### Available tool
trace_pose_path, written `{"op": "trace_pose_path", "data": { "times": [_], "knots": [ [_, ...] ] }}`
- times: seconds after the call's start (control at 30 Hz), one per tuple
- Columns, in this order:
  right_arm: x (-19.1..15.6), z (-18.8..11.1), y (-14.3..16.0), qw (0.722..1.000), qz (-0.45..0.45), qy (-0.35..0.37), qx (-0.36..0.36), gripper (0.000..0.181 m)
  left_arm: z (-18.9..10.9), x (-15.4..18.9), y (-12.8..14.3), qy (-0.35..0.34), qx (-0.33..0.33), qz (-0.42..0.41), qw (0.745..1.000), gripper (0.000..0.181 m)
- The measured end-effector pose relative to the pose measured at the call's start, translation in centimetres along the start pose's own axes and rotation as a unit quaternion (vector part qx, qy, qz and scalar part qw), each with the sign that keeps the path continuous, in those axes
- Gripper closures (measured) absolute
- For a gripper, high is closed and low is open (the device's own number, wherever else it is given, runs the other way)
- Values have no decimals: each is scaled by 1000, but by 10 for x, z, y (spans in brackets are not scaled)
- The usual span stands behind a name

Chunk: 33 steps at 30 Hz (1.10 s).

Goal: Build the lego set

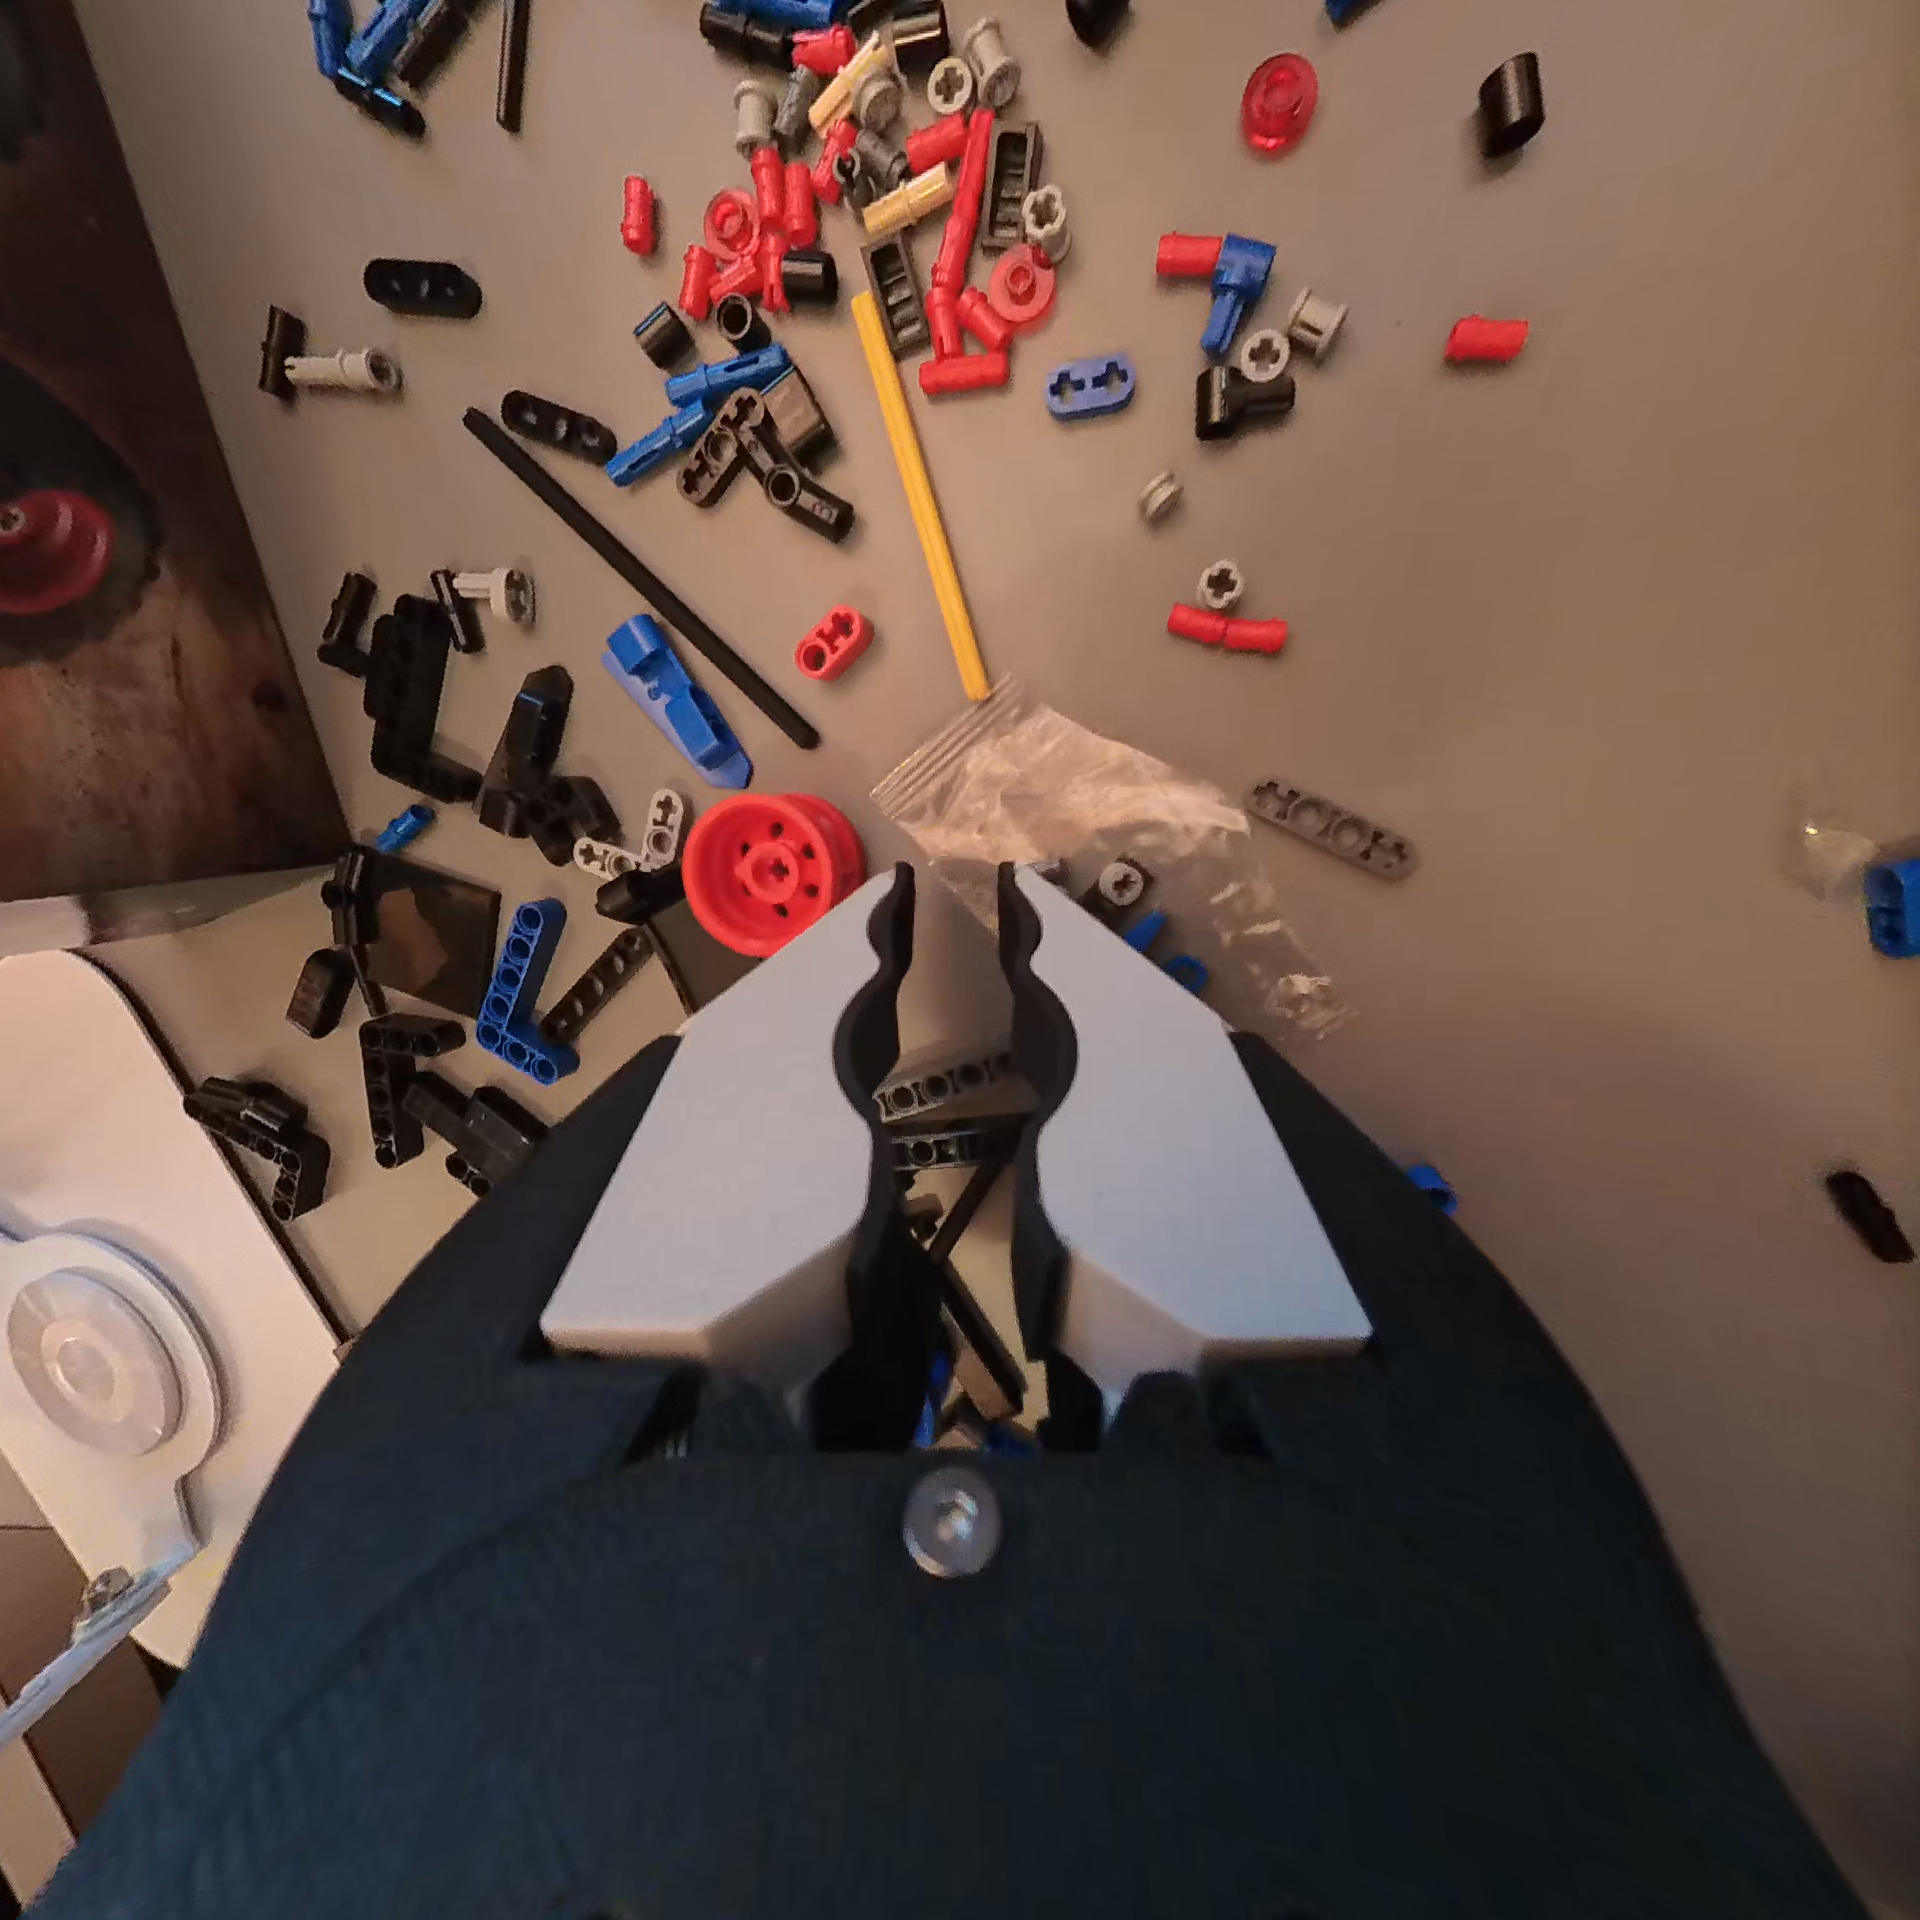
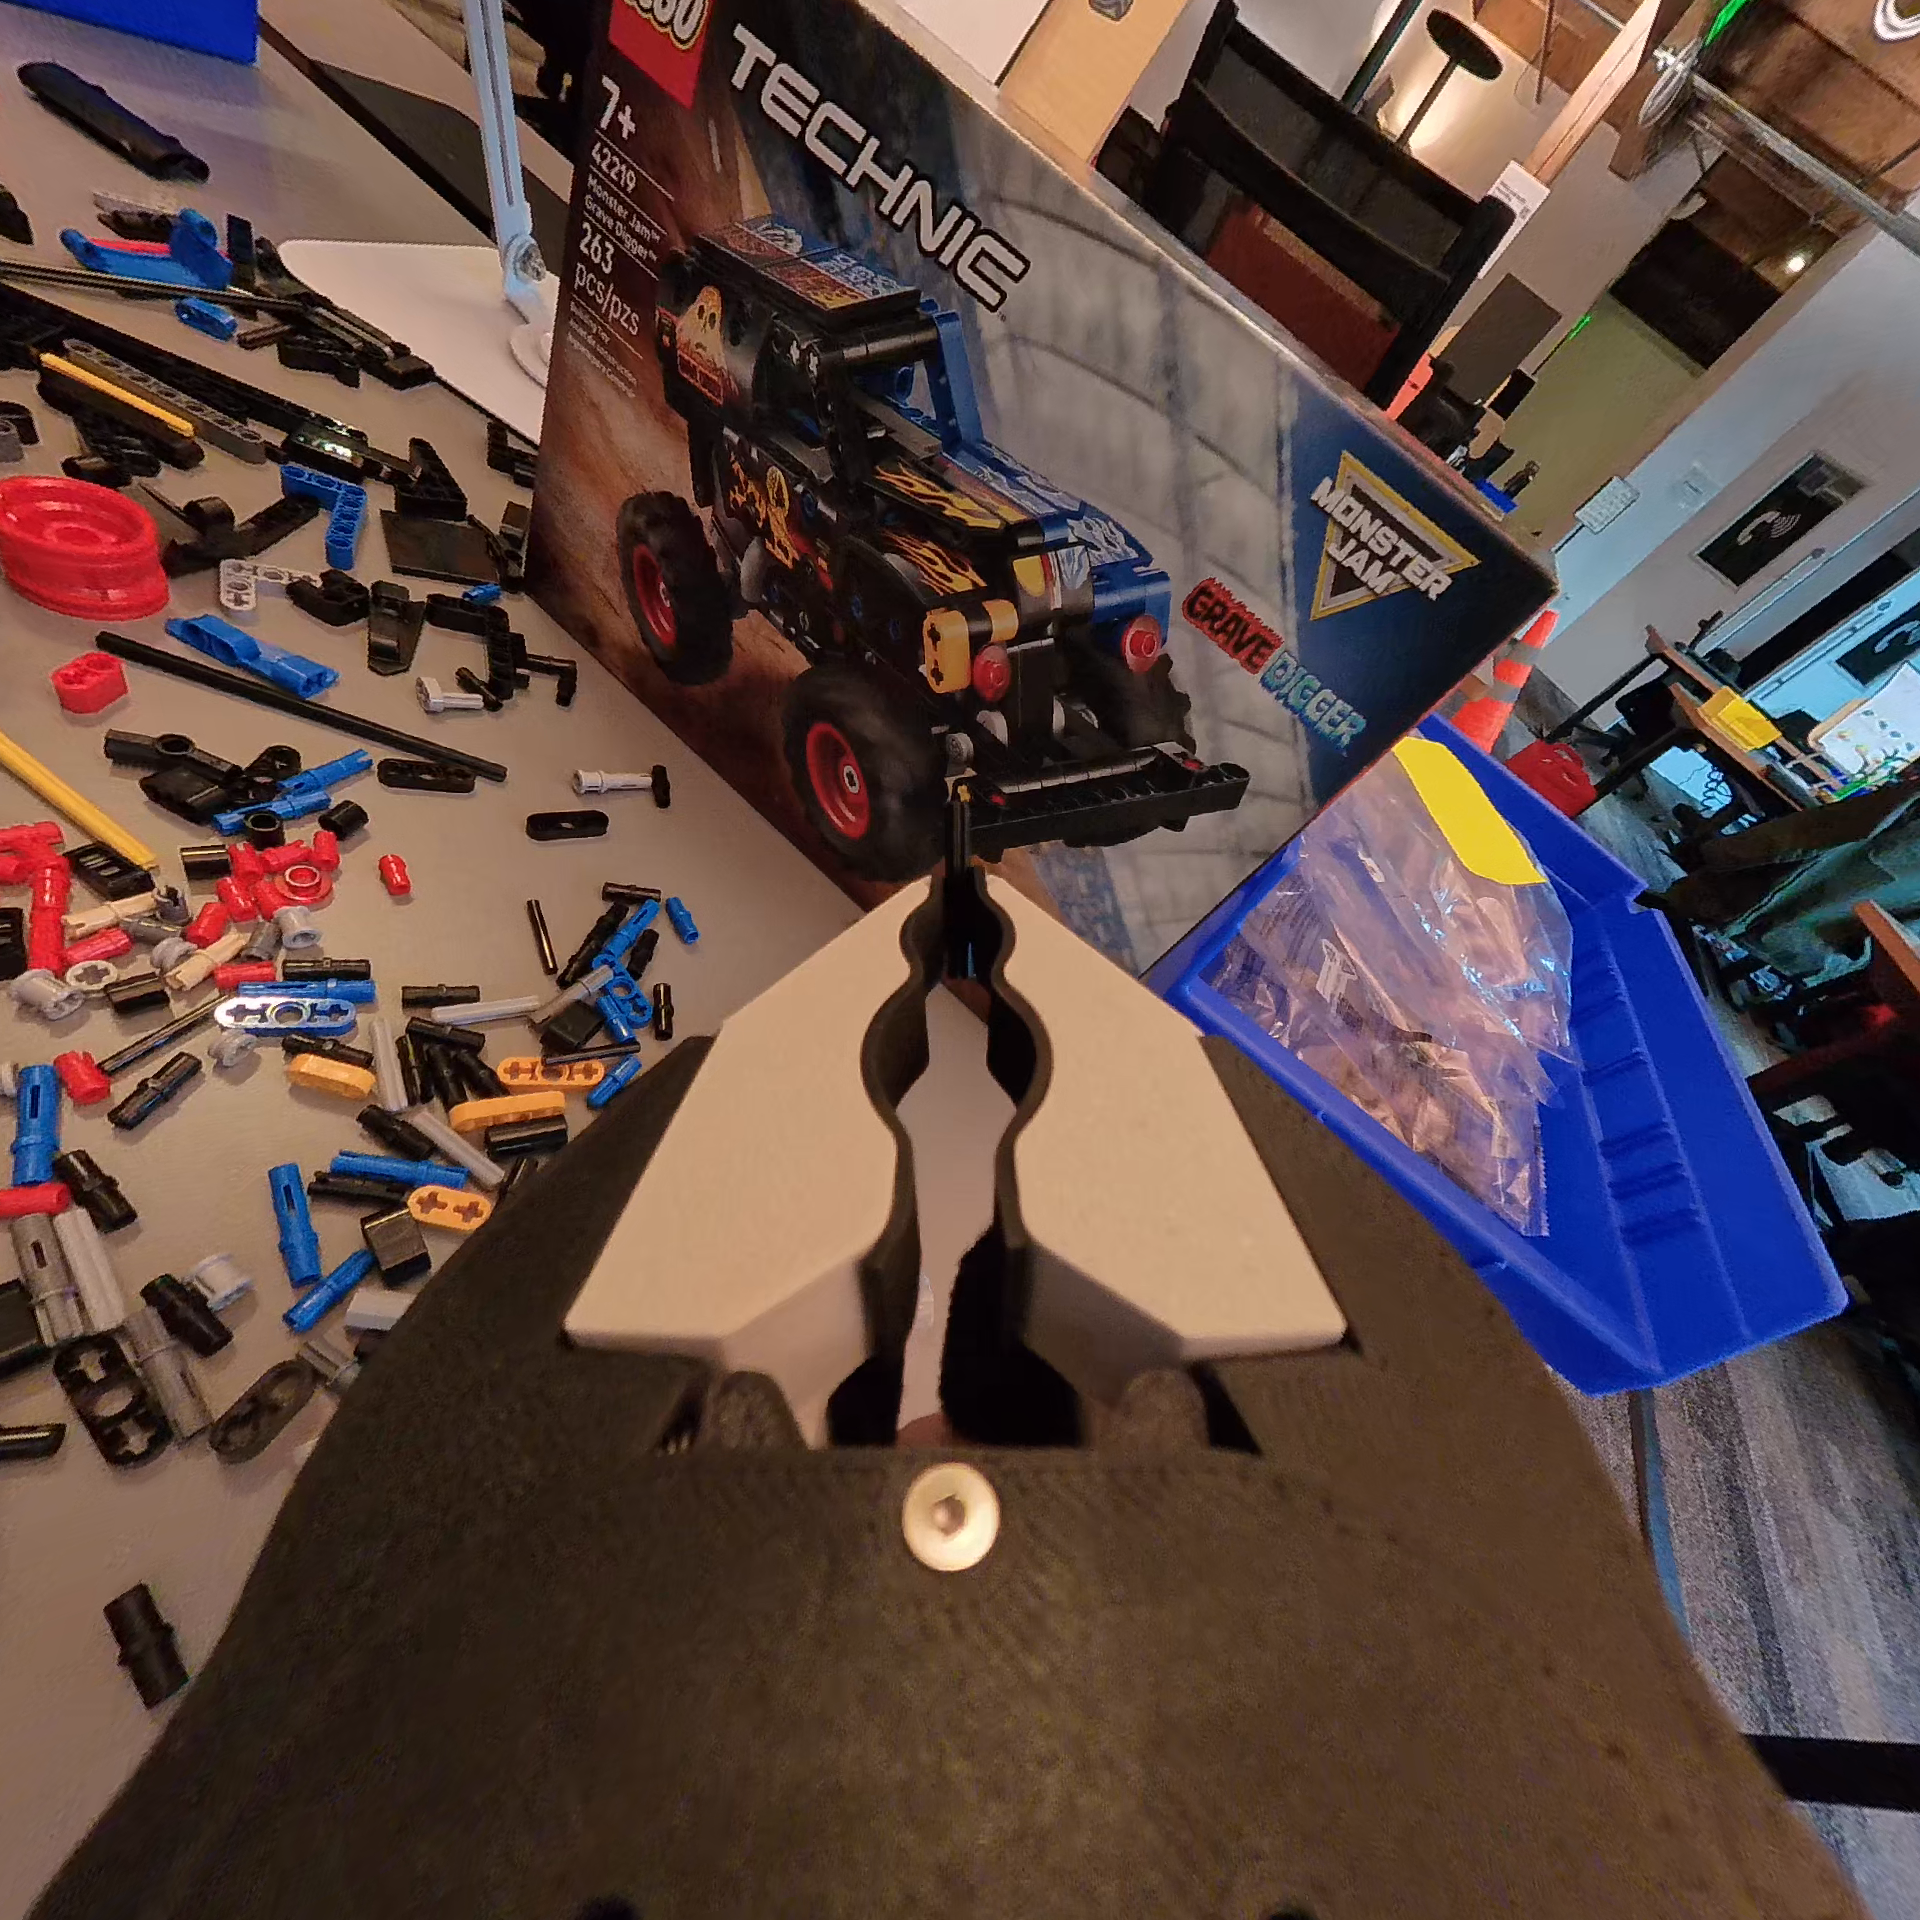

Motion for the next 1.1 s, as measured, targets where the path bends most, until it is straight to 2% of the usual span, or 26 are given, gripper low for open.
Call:
{"op": "trace_pose_path", "data": {
  "times": [0.73, 1.1],
  "knots": [
    [4, -2, 1, 1000, 6, 13, -1, 178, -3, -8, 3, -22, 5, -11, 1000, 164],
    [15, -8, 5, 999, 29, 42, -5, 178, -8, -15, 6, -37, 9, -20, 999, 163]
  ]
}}
Point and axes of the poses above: each gripper's, where its closed fingertips meet, z out along the fingers, y out of its underside, x = y × z across the jaws, the point moved 6 cm from there along -z, back along the fingers, and after that the axes turned 11 degrees about -y, right-handed, at the moved point
